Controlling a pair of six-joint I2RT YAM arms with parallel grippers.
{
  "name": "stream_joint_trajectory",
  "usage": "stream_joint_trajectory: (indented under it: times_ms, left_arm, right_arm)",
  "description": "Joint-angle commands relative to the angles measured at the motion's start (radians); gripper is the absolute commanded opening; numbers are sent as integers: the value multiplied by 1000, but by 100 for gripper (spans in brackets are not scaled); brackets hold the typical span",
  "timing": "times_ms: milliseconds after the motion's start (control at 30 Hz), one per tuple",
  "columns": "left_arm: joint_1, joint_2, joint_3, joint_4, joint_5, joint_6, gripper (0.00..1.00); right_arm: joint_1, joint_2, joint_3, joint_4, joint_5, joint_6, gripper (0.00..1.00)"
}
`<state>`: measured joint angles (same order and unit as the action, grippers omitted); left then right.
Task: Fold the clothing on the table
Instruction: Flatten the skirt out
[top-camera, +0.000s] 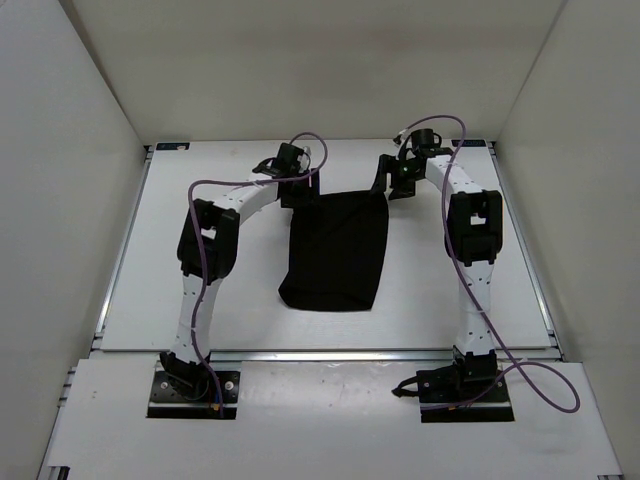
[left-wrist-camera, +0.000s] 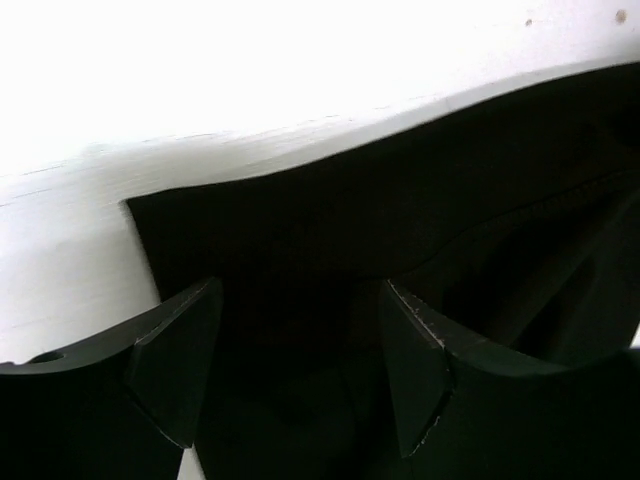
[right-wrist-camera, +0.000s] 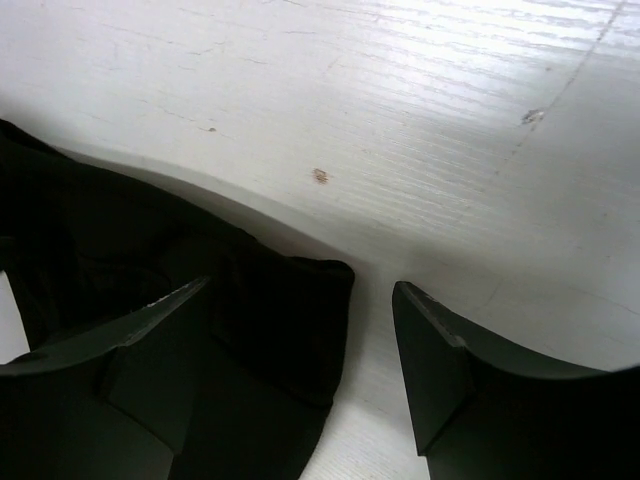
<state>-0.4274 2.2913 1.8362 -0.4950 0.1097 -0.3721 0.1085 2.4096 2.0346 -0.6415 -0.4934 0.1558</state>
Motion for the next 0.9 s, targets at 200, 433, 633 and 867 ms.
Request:
stream_joint_trajectory:
  times_ms: [200, 433, 633, 867]
  left_arm:
    - [99, -141, -84, 79, -31, -17, 75]
    - [92, -72, -74, 62, -21, -25, 71]
    - [84, -33, -80, 79, 22, -59, 68]
    - [72, 17, -52, 73, 33, -91, 58]
  right_arm:
    - [-9, -21, 27, -11, -2, -7, 60]
    - [-7, -6, 32, -1, -28, 4, 53]
    - [-7, 5, 36, 5, -37, 16, 45]
    - [-6, -6, 29, 11, -50, 7, 43]
